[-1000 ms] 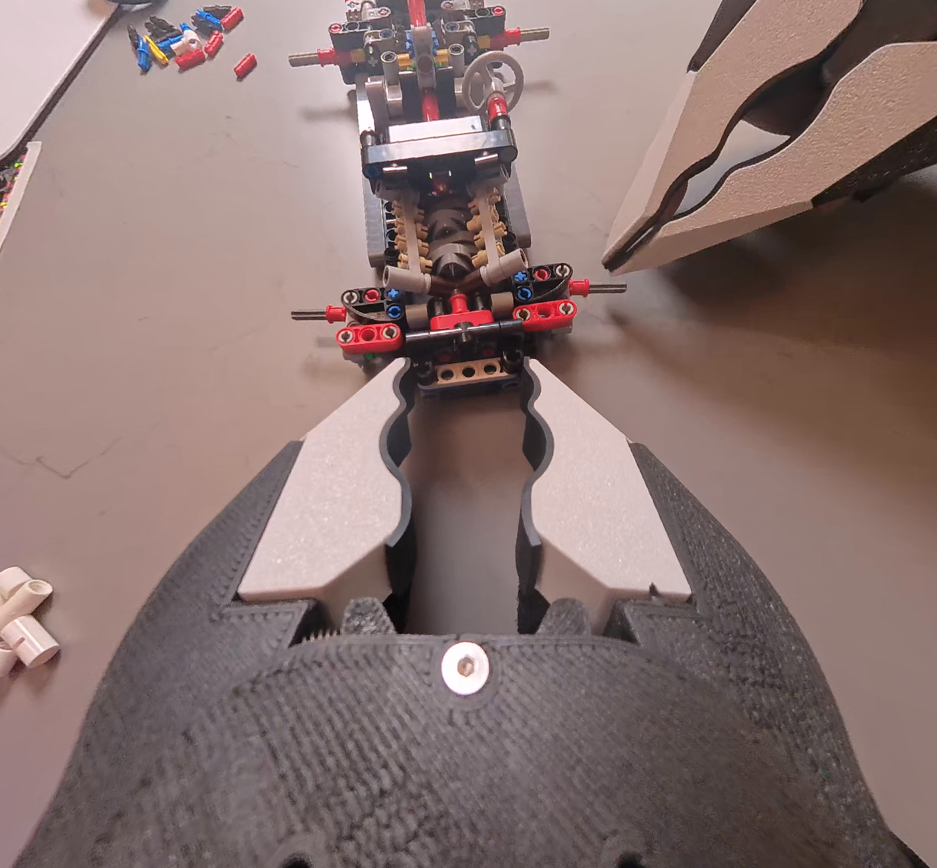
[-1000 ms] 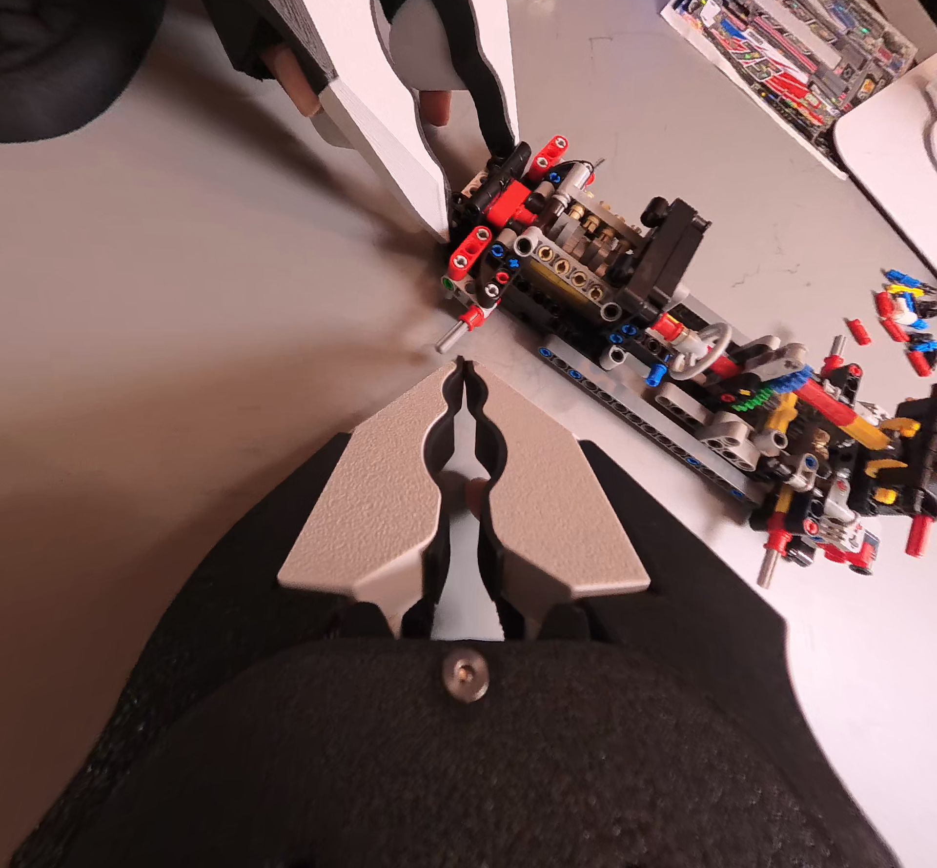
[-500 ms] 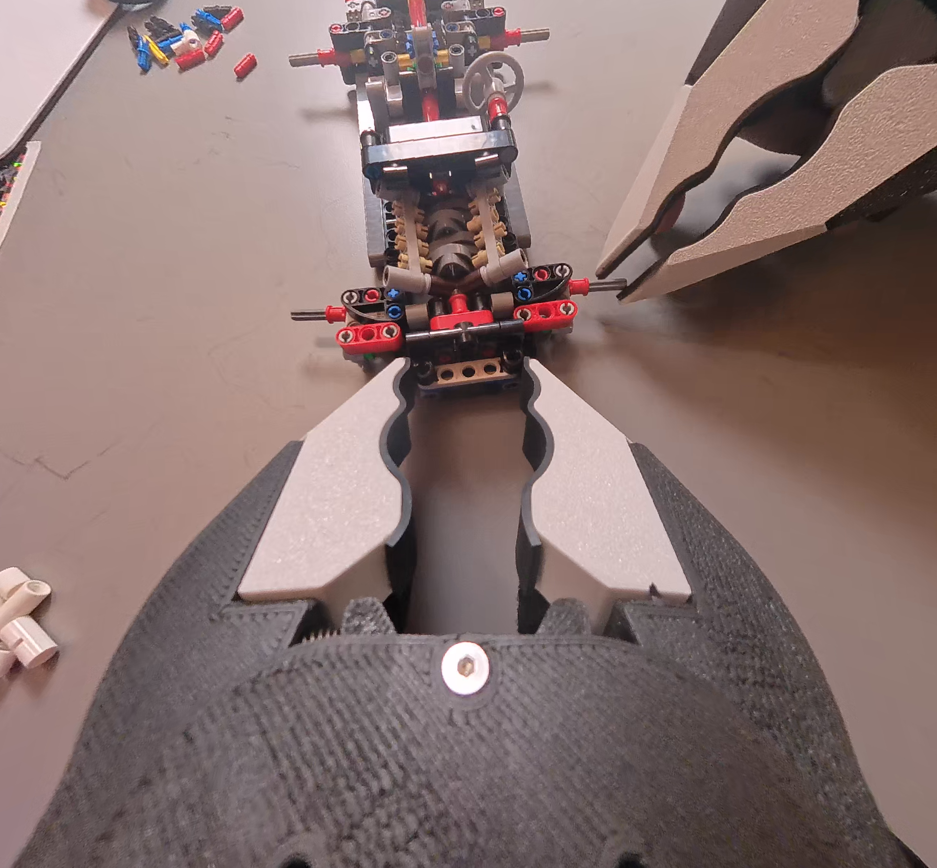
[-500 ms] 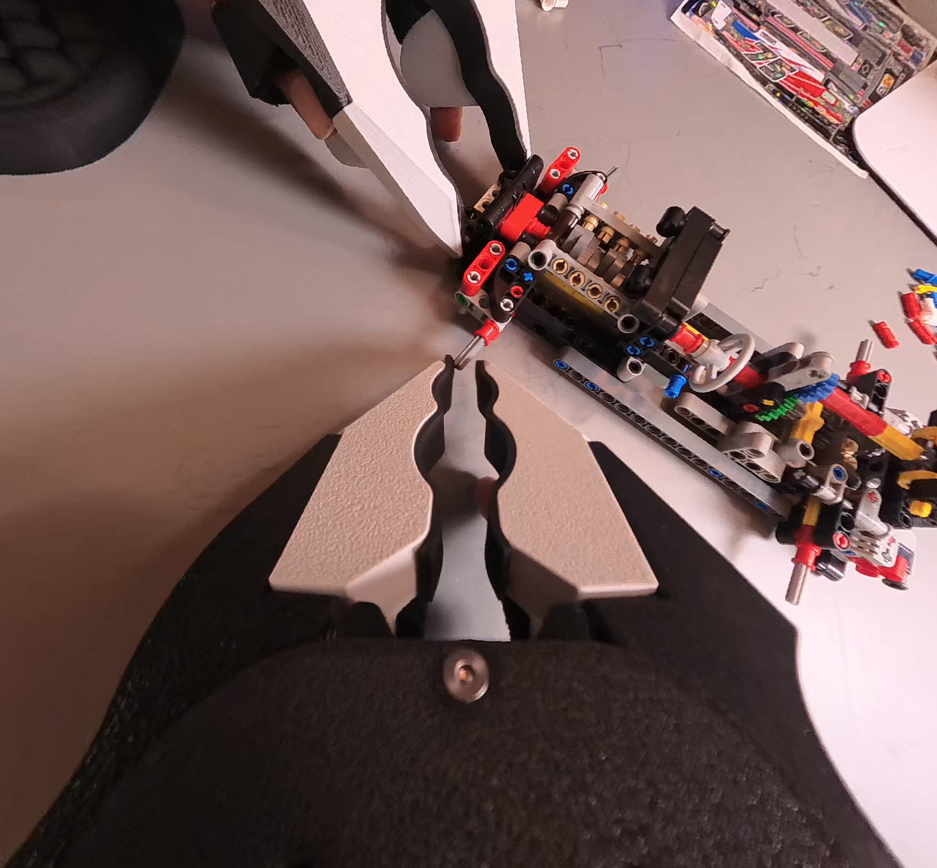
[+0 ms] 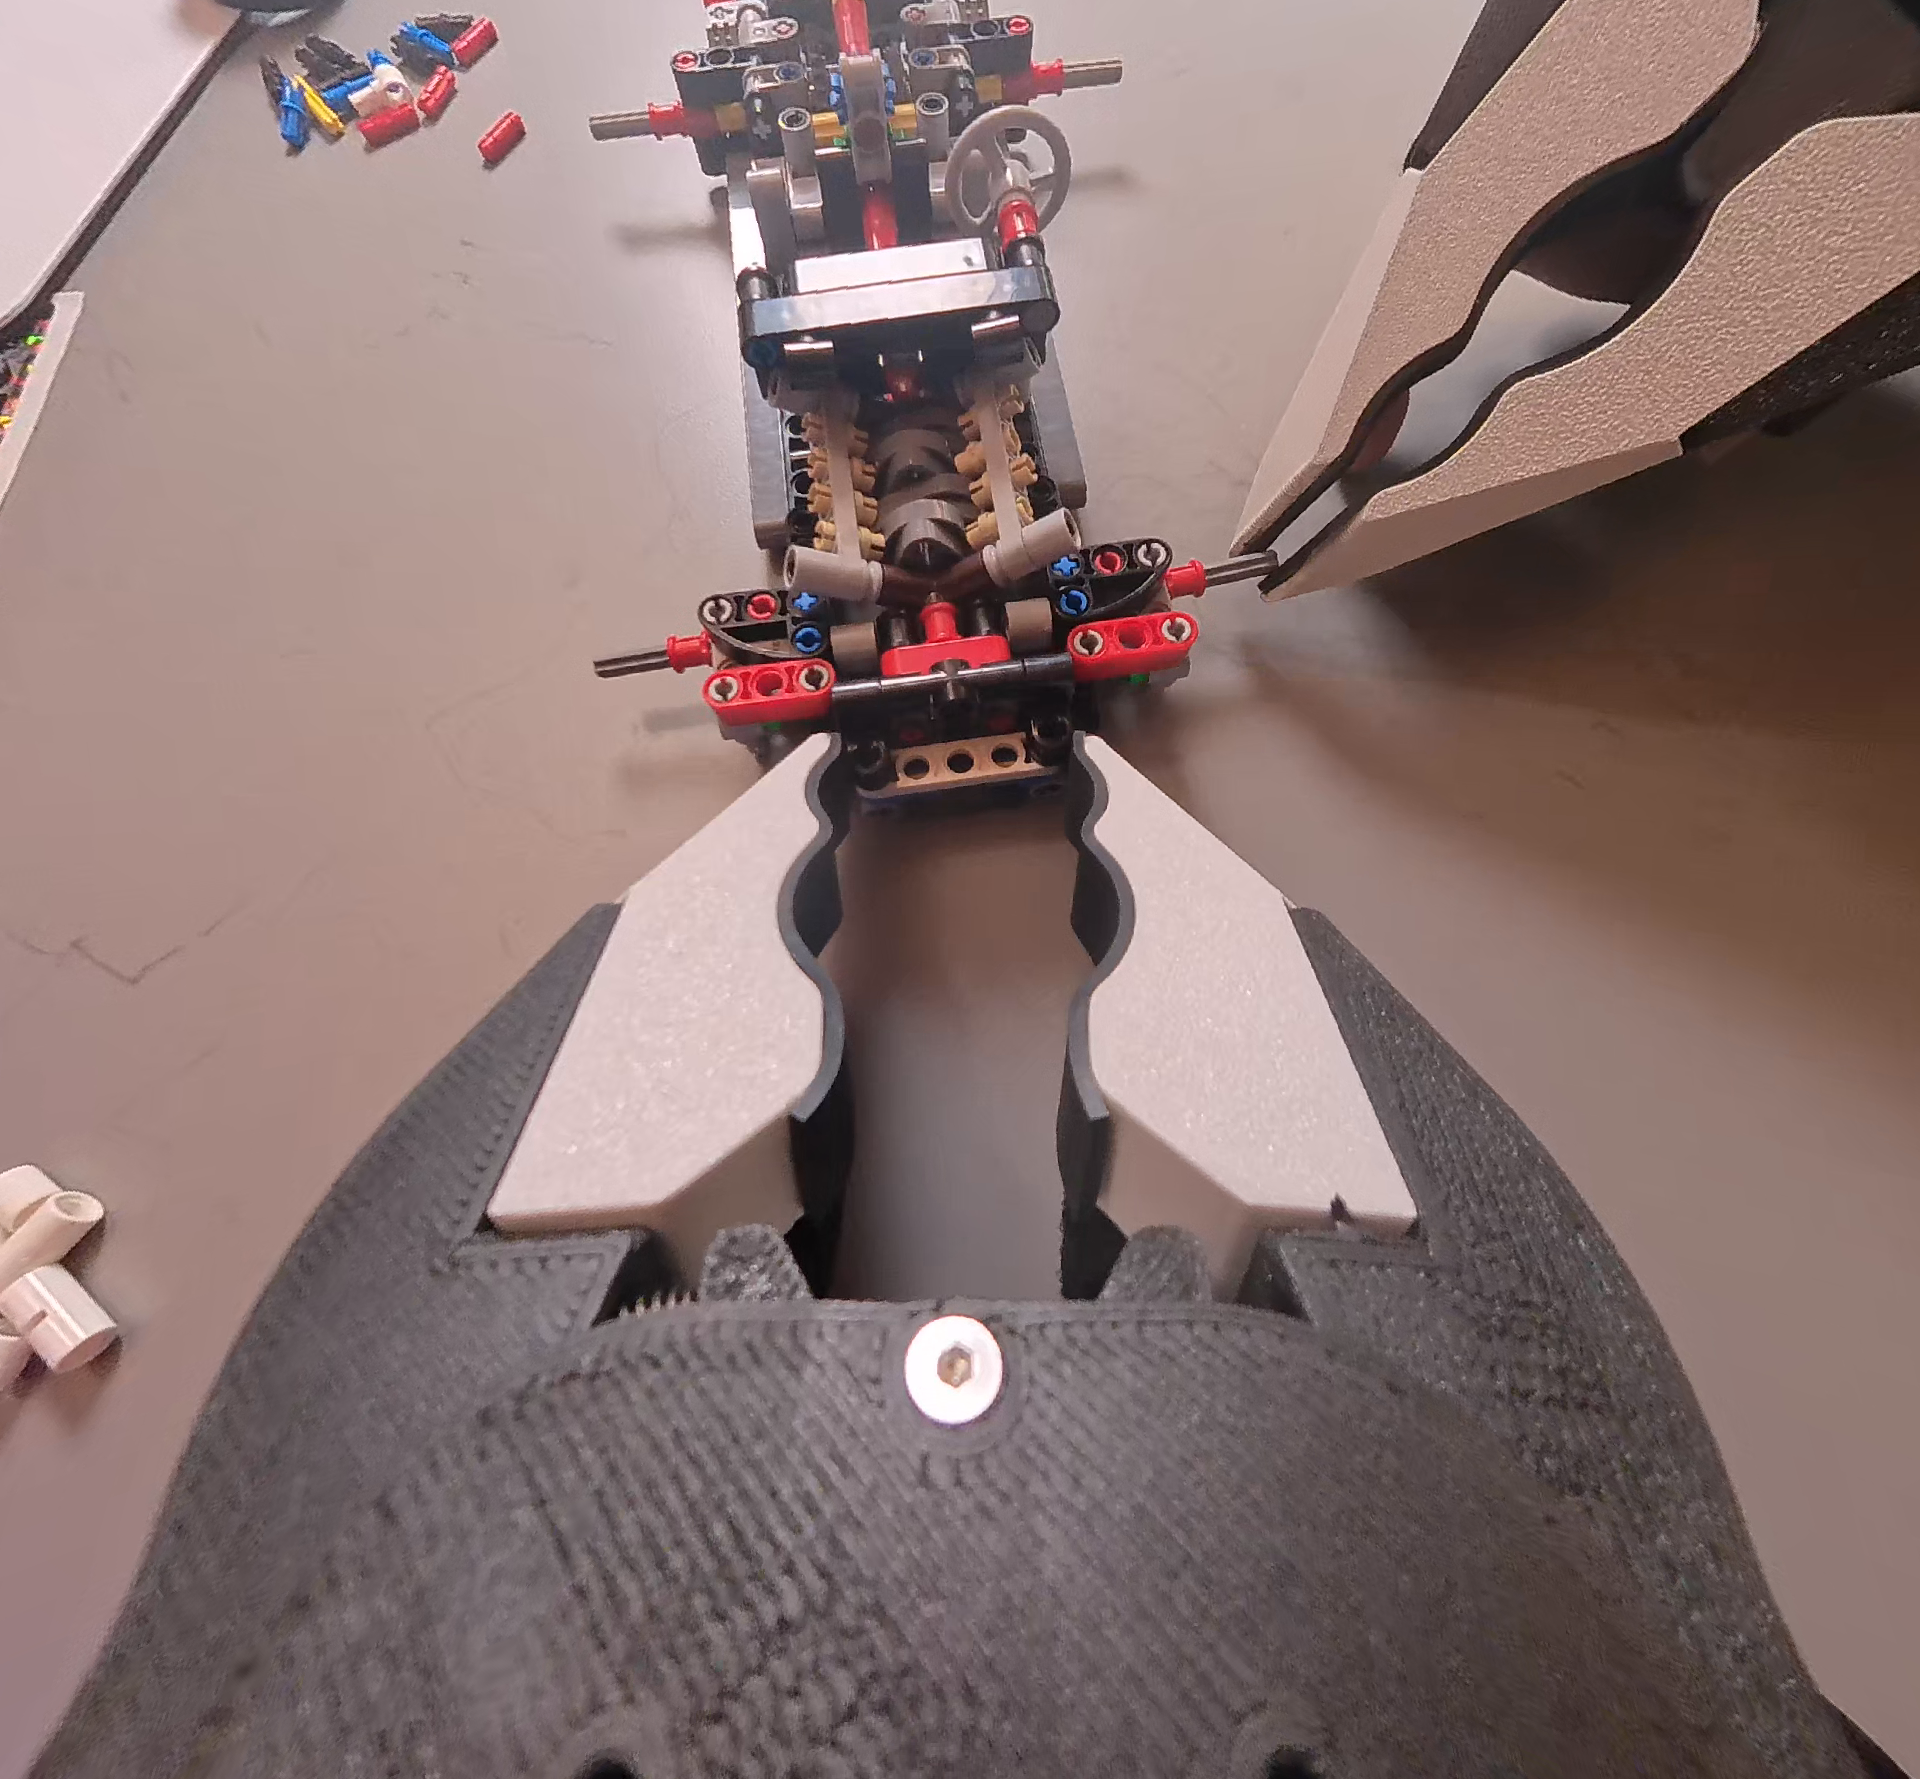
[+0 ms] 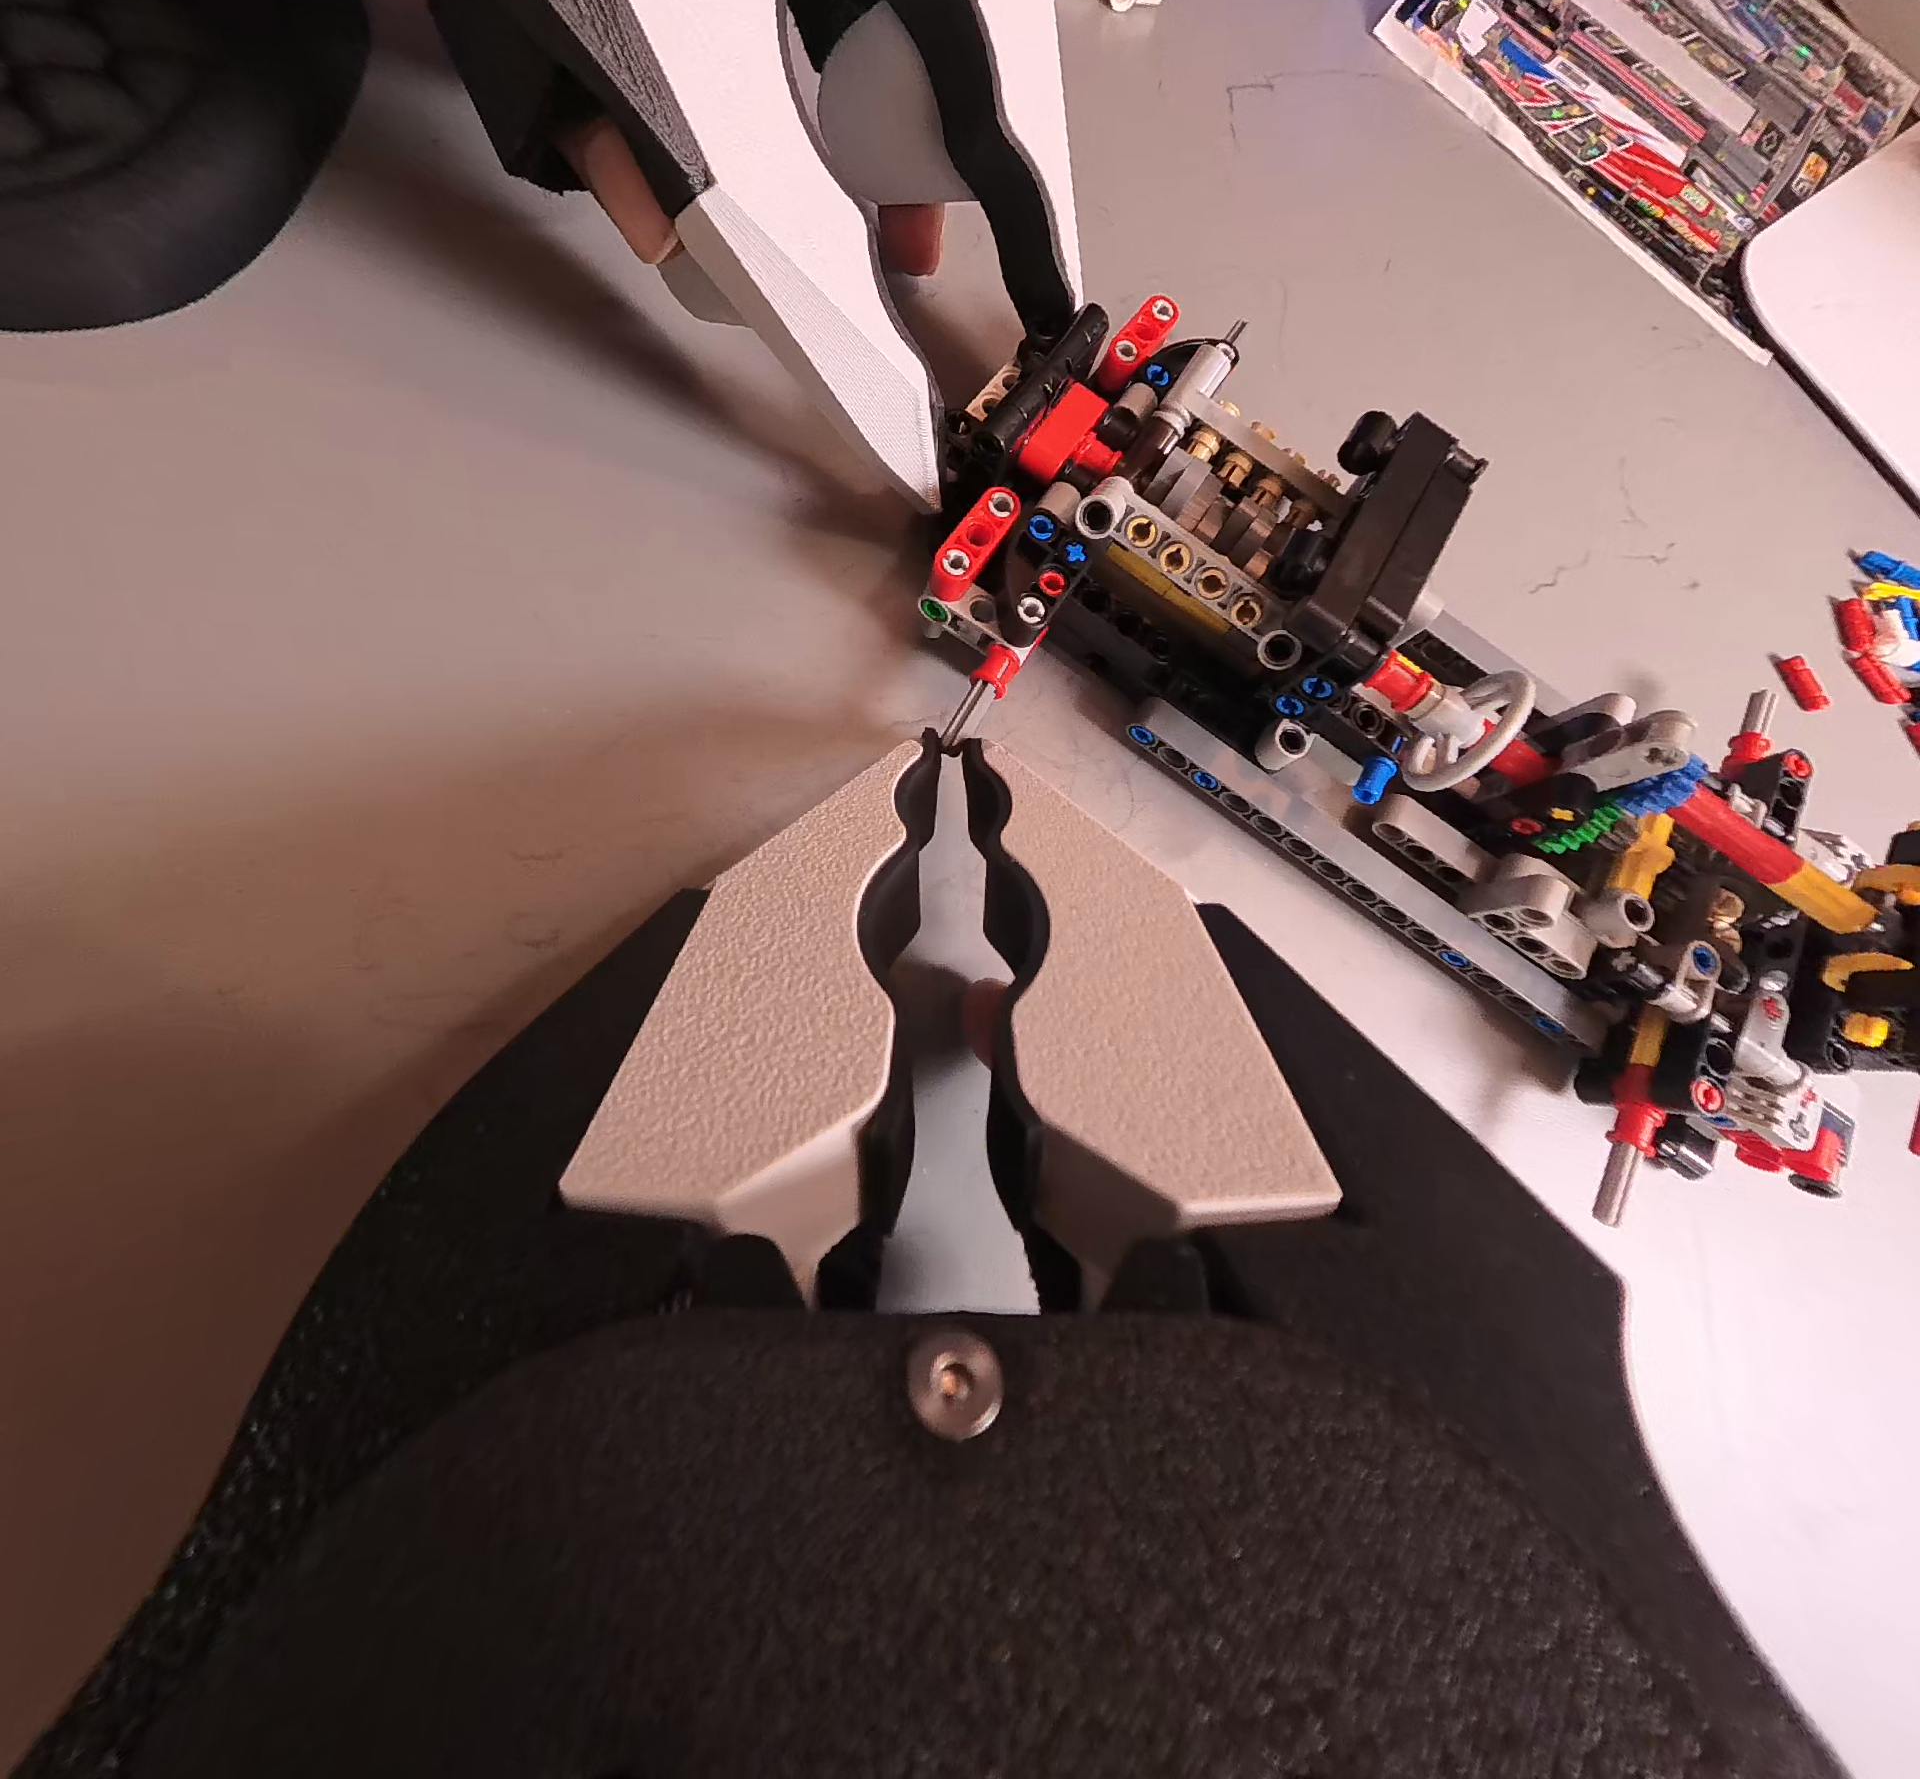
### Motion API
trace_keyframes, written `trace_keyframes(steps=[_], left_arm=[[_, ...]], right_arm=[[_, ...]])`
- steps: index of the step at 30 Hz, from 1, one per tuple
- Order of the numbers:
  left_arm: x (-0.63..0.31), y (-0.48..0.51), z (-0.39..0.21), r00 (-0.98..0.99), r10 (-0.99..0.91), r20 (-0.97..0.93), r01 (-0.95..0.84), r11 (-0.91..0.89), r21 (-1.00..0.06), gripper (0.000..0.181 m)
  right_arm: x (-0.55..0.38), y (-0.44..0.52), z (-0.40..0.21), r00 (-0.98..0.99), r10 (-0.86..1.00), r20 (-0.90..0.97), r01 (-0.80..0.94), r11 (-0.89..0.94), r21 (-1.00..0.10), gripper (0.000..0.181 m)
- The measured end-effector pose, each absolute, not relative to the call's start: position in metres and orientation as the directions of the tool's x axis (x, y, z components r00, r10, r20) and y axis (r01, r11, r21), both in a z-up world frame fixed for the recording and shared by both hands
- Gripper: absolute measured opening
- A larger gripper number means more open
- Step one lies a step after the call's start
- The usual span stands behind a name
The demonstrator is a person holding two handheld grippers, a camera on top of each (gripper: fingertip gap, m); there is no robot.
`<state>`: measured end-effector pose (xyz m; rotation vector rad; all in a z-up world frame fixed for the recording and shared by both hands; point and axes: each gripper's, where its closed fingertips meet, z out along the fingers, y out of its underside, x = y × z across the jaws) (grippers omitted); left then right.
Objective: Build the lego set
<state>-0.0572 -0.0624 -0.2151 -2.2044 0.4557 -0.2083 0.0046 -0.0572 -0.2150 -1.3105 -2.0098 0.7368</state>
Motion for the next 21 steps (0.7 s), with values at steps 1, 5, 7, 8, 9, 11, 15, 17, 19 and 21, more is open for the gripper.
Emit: trace_keyframes(steps=[1, 5, 7, 8, 9, 11, 15, 17, 19, 21], left_arm=[[-0.0572, -0.0624, -0.2151, 0.919, -0.393, -0.008, -0.251, -0.57, -0.783, 0.04], [-0.0571, -0.0624, -0.2149, 0.919, -0.394, -0.008, -0.251, -0.569, -0.783, 0.04], [-0.0572, -0.0624, -0.2149, 0.919, -0.394, -0.009, -0.251, -0.568, -0.784, 0.04], [-0.0572, -0.0624, -0.2147, 0.919, -0.395, -0.01, -0.252, -0.567, -0.784, 0.04], [-0.0572, -0.0624, -0.2148, 0.919, -0.395, -0.011, -0.253, -0.566, -0.785, 0.04], [-0.0573, -0.0623, -0.2146, 0.918, -0.396, -0.014, -0.255, -0.563, -0.786, 0.04], [-0.0577, -0.0625, -0.2144, 0.916, -0.401, -0.026, -0.266, -0.557, -0.787, 0.04], [-0.058, -0.0628, -0.2144, 0.915, -0.403, -0.033, -0.273, -0.555, -0.786, 0.04], [-0.0582, -0.063, -0.2143, 0.914, -0.405, -0.038, -0.278, -0.554, -0.785, 0.04], [-0.0581, -0.0629, -0.2144, 0.914, -0.404, -0.036, -0.277, -0.555, -0.785, 0.04]], right_arm=[[0.0047, -0.0572, -0.215, -0.316, 0.928, 0.196, 0.582, 0.353, -0.733, 0.003], [0.0047, -0.0574, -0.215, -0.318, 0.927, 0.2, 0.578, 0.357, -0.734, 0.003], [0.0046, -0.0573, -0.215, -0.319, 0.926, 0.203, 0.577, 0.36, -0.733, 0.003], [0.0047, -0.0573, -0.2151, -0.319, 0.926, 0.203, 0.576, 0.36, -0.734, 0.003], [0.0047, -0.0572, -0.215, -0.319, 0.926, 0.203, 0.576, 0.36, -0.734, 0.003], [0.0047, -0.0572, -0.215, -0.319, 0.926, 0.204, 0.576, 0.36, -0.734, 0.003], [0.0046, -0.0572, -0.2151, -0.321, 0.924, 0.208, 0.573, 0.364, -0.734, 0.003], [0.0045, -0.0571, -0.2151, -0.319, 0.925, 0.206, 0.573, 0.361, -0.736, 0.003], [0.0044, -0.057, -0.2151, -0.32, 0.924, 0.207, 0.572, 0.363, -0.736, 0.003], [0.0044, -0.057, -0.2151, -0.321, 0.924, 0.209, 0.571, 0.364, -0.736, 0.003]])
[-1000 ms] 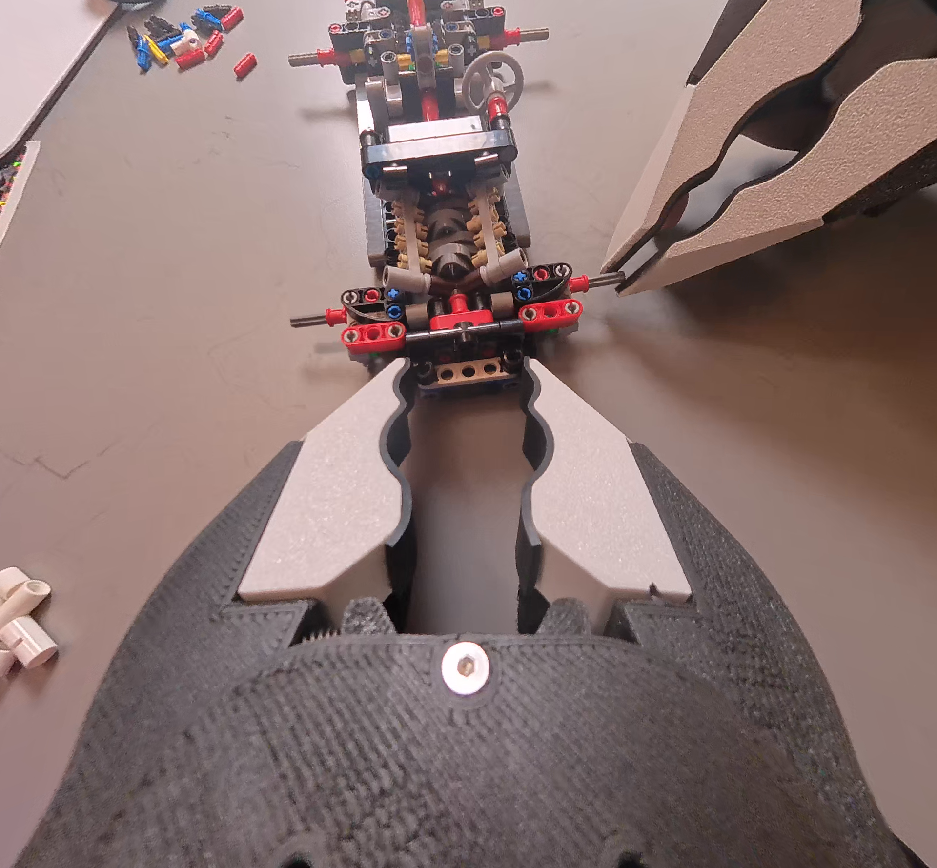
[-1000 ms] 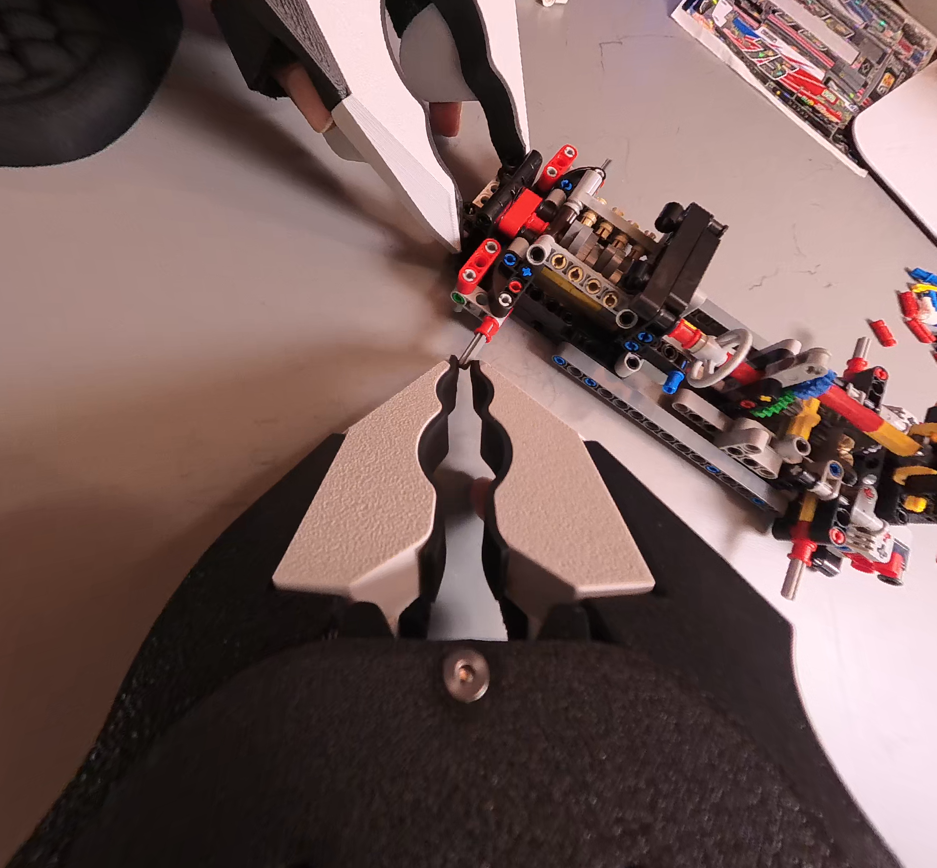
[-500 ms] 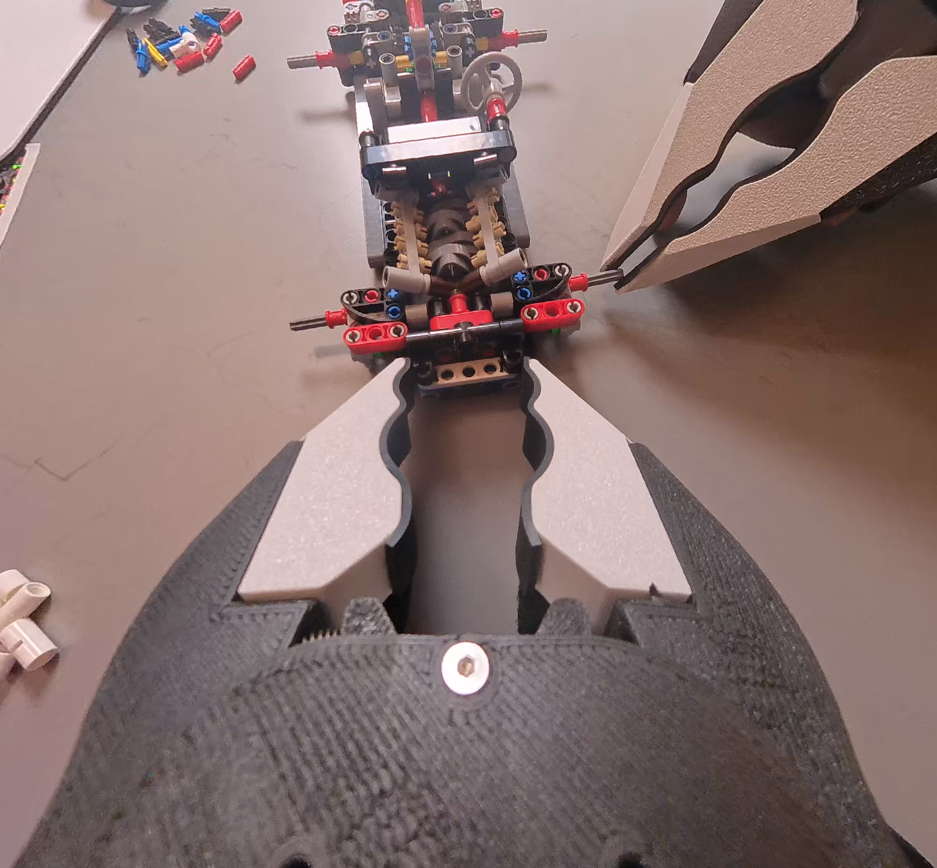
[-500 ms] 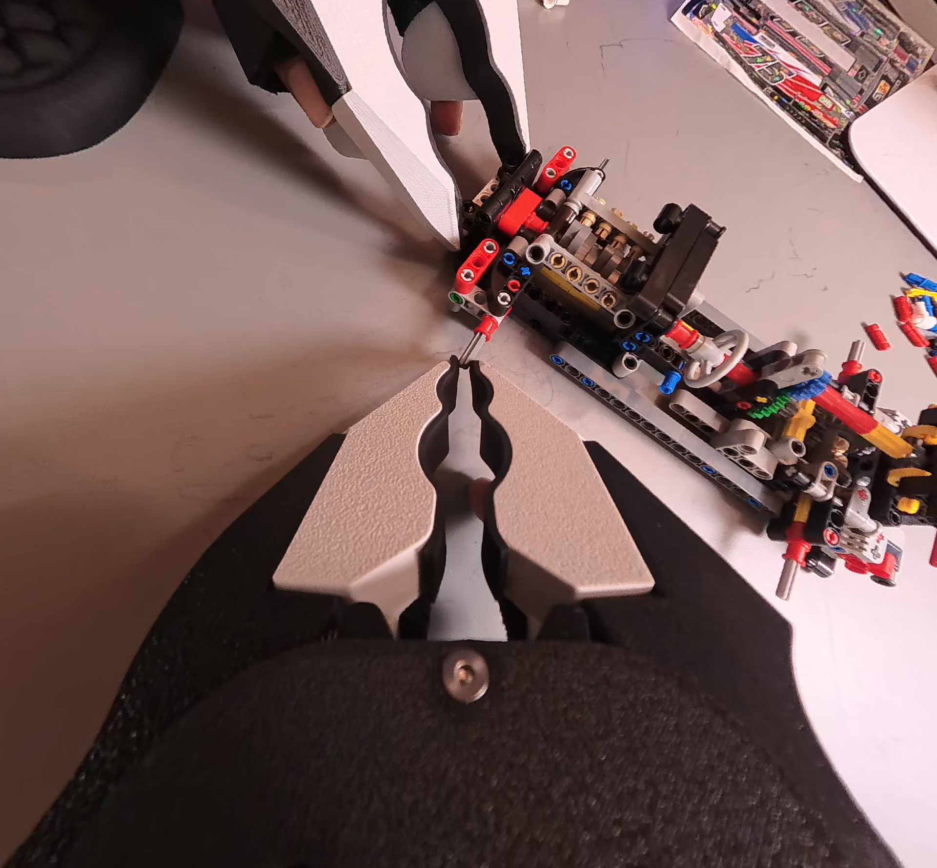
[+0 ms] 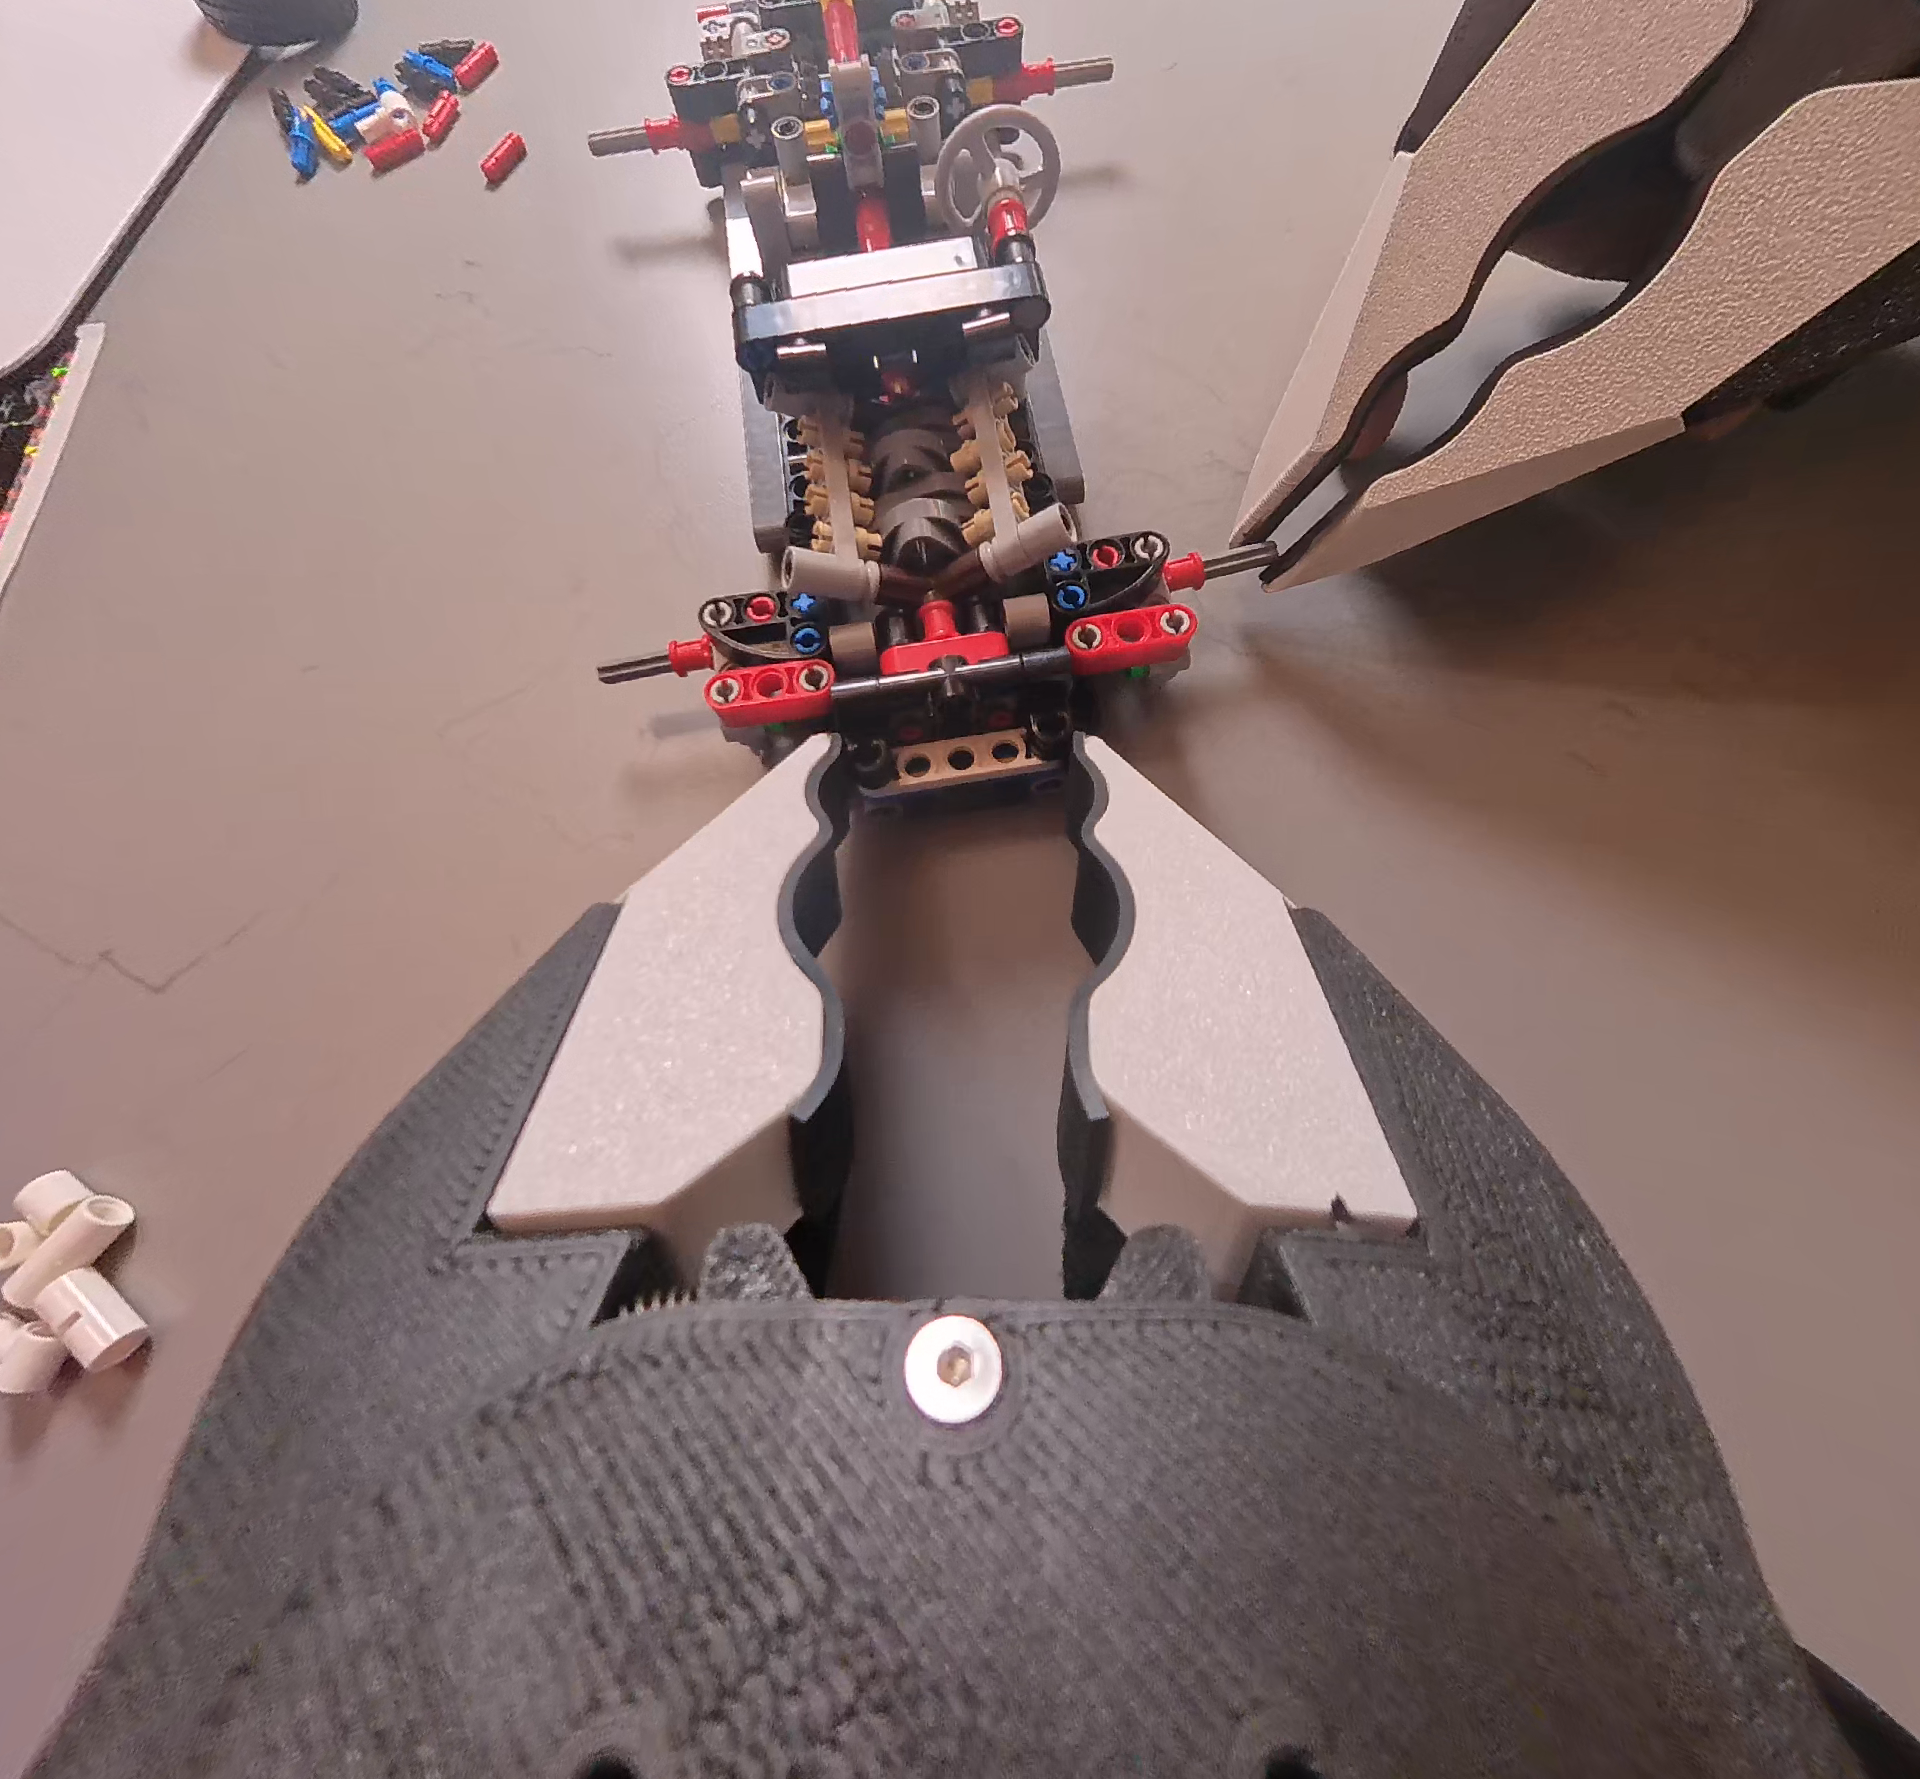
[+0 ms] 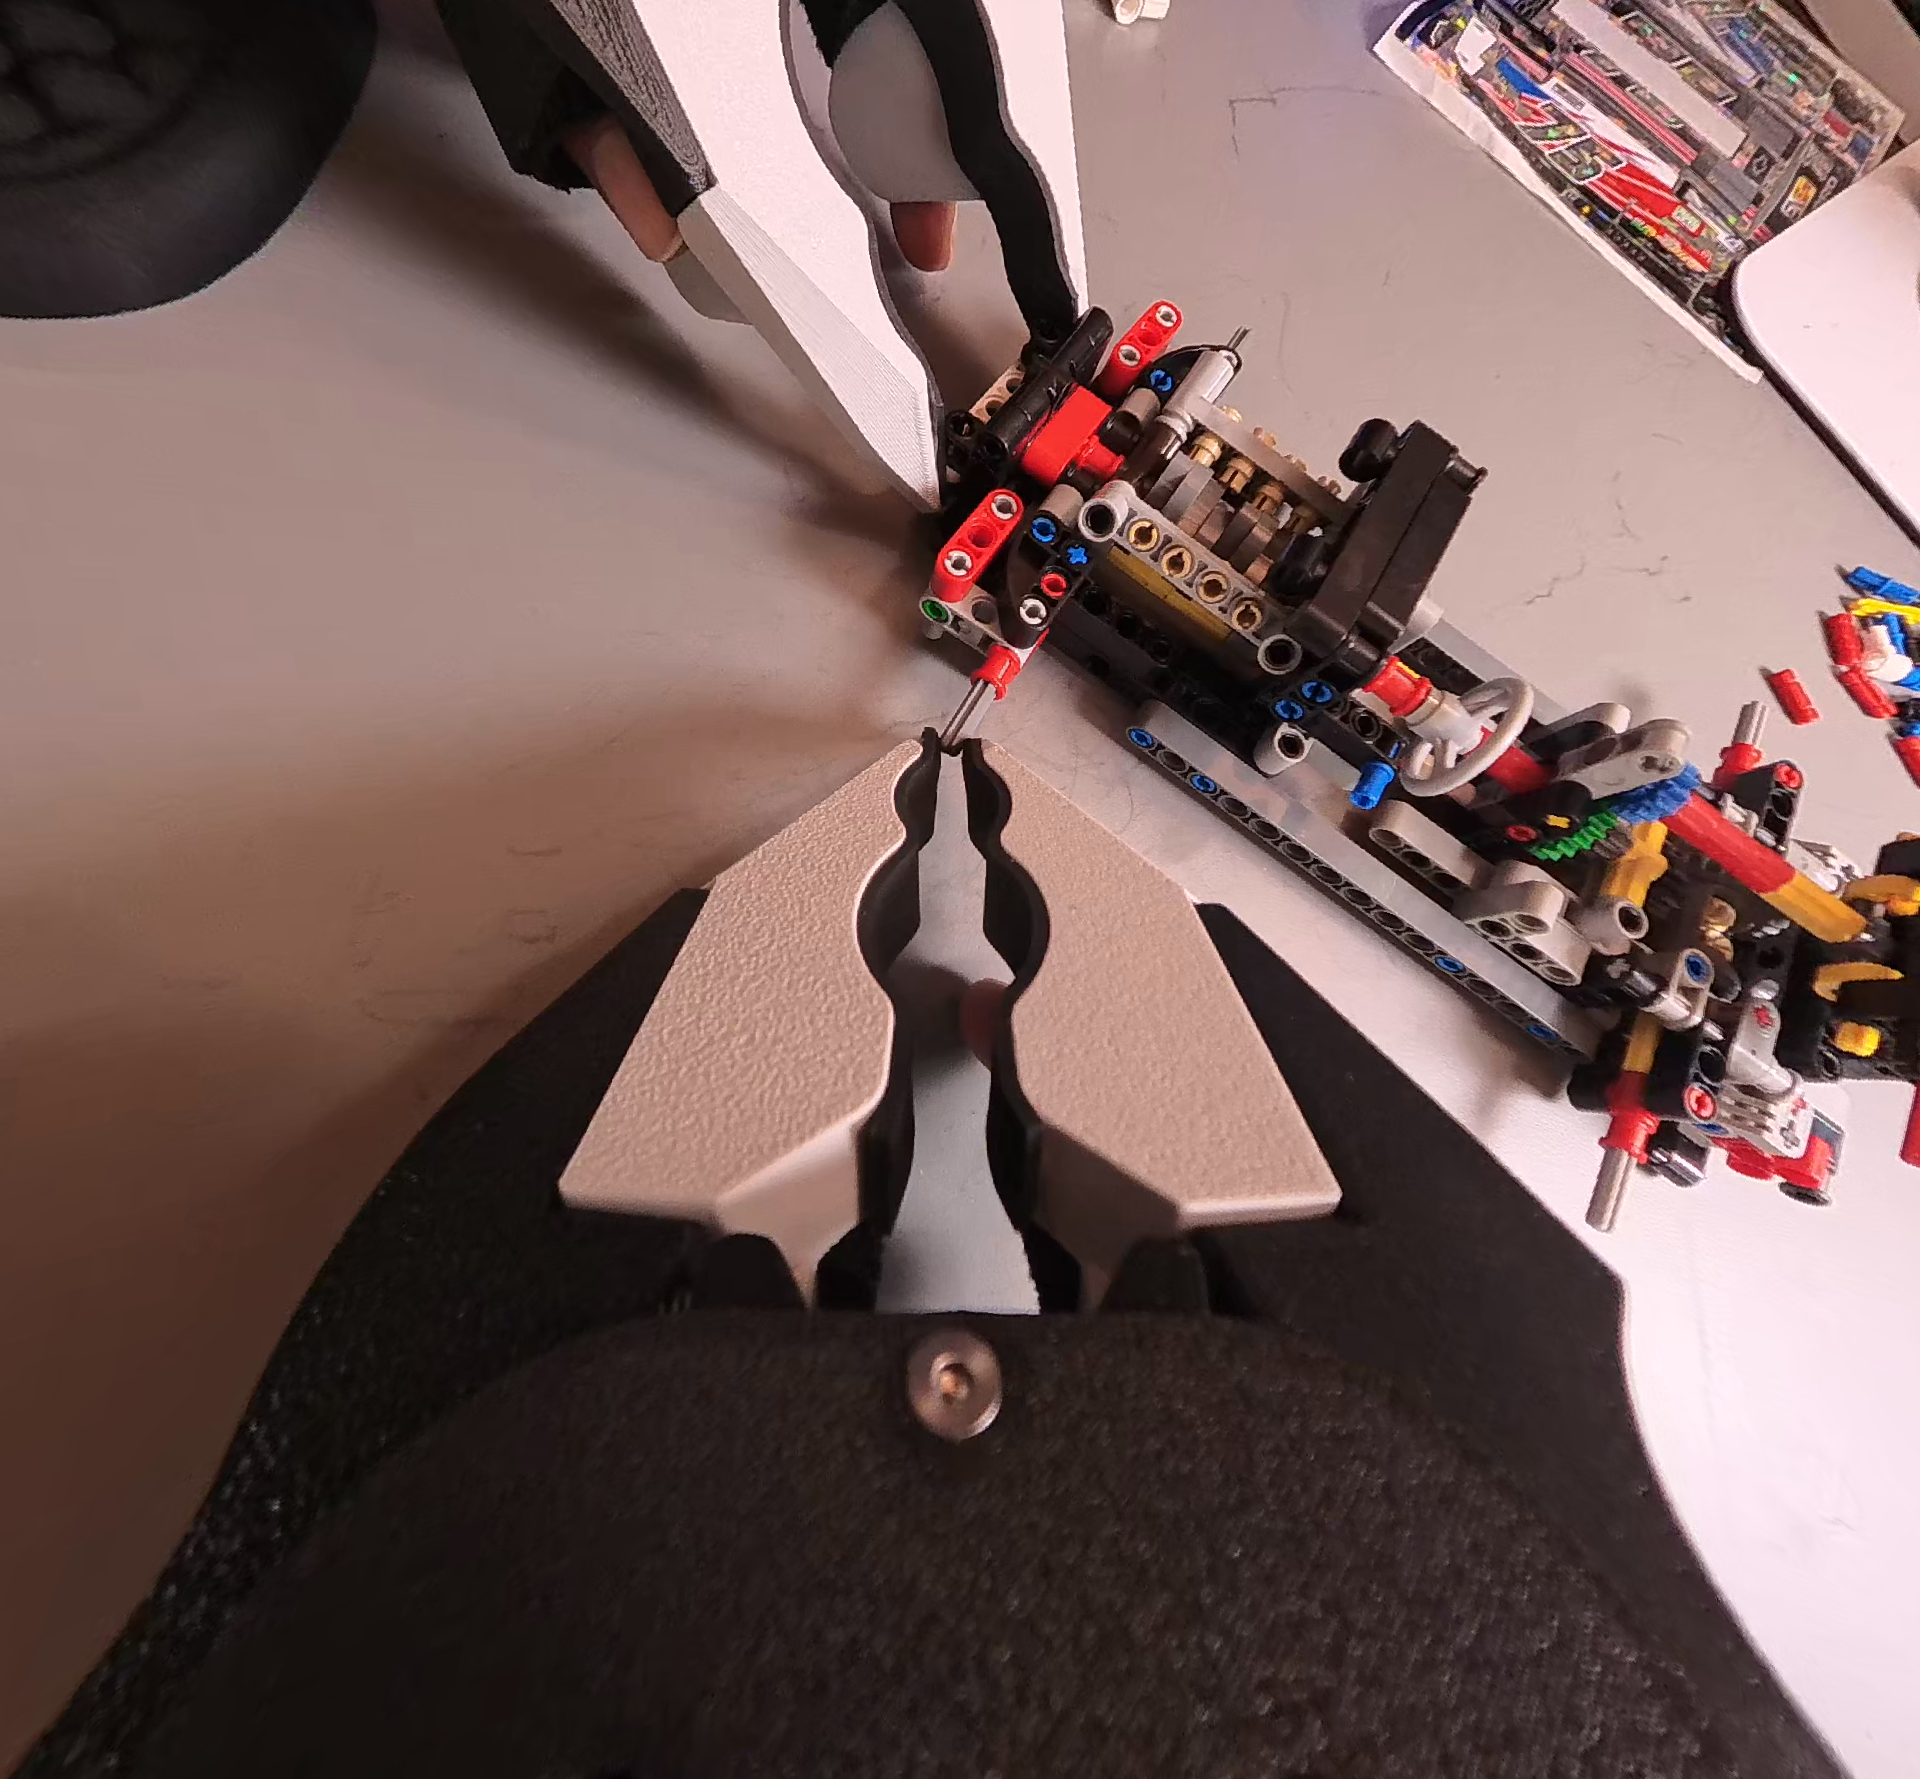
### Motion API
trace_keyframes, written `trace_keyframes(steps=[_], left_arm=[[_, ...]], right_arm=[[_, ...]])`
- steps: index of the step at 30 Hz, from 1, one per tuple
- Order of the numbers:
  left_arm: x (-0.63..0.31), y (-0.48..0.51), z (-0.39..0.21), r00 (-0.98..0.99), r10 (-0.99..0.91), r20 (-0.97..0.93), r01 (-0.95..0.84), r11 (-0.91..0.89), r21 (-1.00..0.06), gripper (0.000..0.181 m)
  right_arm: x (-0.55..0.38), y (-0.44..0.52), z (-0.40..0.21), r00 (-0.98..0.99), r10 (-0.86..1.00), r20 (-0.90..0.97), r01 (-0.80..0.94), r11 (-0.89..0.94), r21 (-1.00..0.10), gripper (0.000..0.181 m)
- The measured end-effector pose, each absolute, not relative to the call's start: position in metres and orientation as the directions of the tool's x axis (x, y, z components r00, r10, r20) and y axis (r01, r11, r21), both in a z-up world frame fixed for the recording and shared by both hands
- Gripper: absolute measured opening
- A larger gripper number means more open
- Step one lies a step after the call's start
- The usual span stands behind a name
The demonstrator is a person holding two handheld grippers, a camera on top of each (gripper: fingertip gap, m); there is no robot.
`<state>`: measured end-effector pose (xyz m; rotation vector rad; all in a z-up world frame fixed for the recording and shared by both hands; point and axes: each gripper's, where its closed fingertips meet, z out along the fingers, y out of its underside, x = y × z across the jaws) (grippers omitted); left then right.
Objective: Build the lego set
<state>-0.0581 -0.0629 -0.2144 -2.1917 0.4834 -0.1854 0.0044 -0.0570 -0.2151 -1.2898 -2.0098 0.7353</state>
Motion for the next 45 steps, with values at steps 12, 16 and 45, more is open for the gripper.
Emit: trace_keyframes(steps=[12, 16, 45], left_arm=[[-0.058, -0.063, -0.215, 0.914, -0.404, -0.028, -0.271, -0.558, -0.784, 0.04], [-0.058, -0.063, -0.215, 0.914, -0.404, -0.026, -0.269, -0.559, -0.784, 0.04], [-0.058, -0.063, -0.215, 0.914, -0.405, -0.023, -0.267, -0.559, -0.785, 0.04]], right_arm=[[0.004, -0.058, -0.215, -0.326, 0.922, 0.21, 0.566, 0.368, -0.738, 0.003], [0.004, -0.058, -0.215, -0.33, 0.917, 0.222, 0.561, 0.38, -0.735, 0.003], [0.017, -0.056, -0.199, -0.414, 0.902, 0.125, 0.56, 0.36, -0.746, 0.022]])
